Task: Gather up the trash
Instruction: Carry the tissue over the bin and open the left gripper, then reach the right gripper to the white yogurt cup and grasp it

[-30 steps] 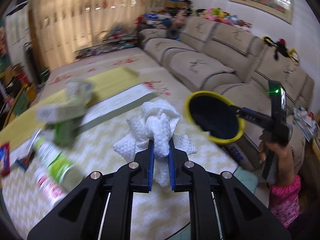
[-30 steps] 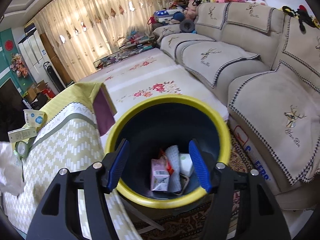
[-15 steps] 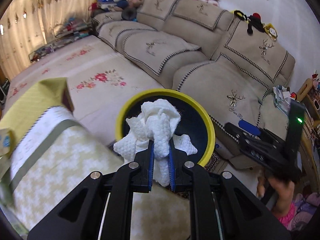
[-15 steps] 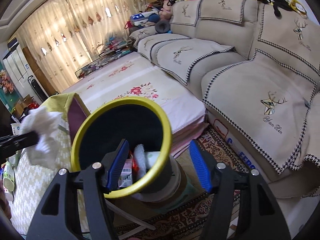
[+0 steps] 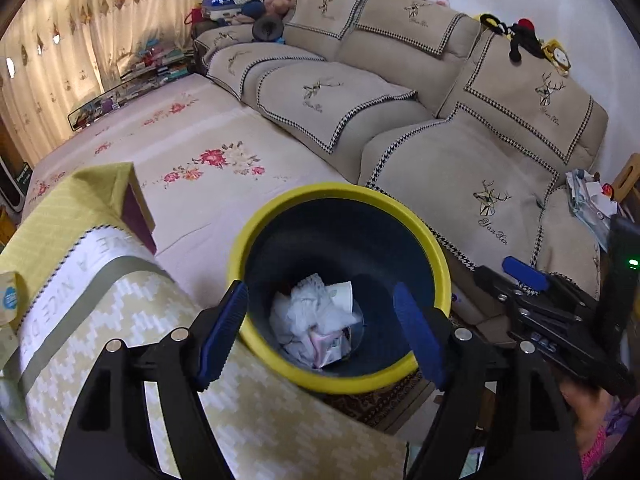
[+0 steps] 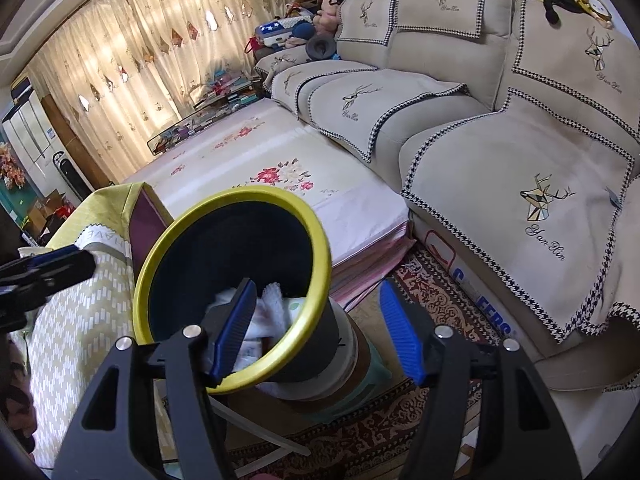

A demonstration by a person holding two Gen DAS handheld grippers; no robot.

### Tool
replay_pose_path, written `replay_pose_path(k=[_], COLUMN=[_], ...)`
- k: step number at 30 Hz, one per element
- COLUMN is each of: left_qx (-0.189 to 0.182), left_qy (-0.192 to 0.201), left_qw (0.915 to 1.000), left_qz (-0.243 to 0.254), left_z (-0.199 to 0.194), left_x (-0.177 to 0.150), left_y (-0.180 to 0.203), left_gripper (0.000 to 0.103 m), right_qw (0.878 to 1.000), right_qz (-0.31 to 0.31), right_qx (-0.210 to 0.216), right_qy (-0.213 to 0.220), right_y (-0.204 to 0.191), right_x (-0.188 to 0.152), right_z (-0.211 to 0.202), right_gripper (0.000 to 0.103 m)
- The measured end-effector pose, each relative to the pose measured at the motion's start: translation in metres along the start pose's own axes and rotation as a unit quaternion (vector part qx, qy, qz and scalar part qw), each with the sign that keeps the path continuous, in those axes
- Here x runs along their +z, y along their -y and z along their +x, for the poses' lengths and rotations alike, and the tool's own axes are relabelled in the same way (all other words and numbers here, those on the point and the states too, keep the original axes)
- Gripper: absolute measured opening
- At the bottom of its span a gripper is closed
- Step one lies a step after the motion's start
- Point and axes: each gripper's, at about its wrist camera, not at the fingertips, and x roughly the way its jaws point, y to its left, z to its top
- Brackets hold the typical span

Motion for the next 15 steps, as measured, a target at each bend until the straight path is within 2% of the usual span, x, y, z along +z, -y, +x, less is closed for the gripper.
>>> replay_pose_path(k=[3,7,11,14,15], left_qx=[-0.006,0.012,0.047,0.088,0.111], left_qy=[0.023,0.062,0.094,0.123,0.134], left_qw=[0.9996,0.9977,0.9934,0.9854,0.9804], left_qz=[-0.012,-0.023,-0.046,-0.077,-0.092], left_z=[-0.035,-0.087,-0.138,-0.179,-0.196], left_x=[-0.017,-0.05,-0.094,-0.132,-0.15], left_y=[-0.015,-0.038,-0.072,-0.105,-0.12], left_gripper=[0.081,0.091,0.098,0.098,0.098], right_qw=[1.0,1.0,0.999,0.998,0.998], right_qz=[-0.008,-0.02,-0.036,-0.053,-0.062], right_qx=[0.003,0.005,0.01,0.021,0.026], right_qy=[-0.003,-0.005,-0.004,-0.004,-0.003], right_y=[-0.009,-0.023,-0.043,-0.064,-0.073], right_x=[-0.002,-0.002,-0.002,-0.002,-0.002], right_z=[0.002,0.002,-0.001,-0.002,-0.003], right_gripper=[0.062,0.063,0.064,0.064,0.064])
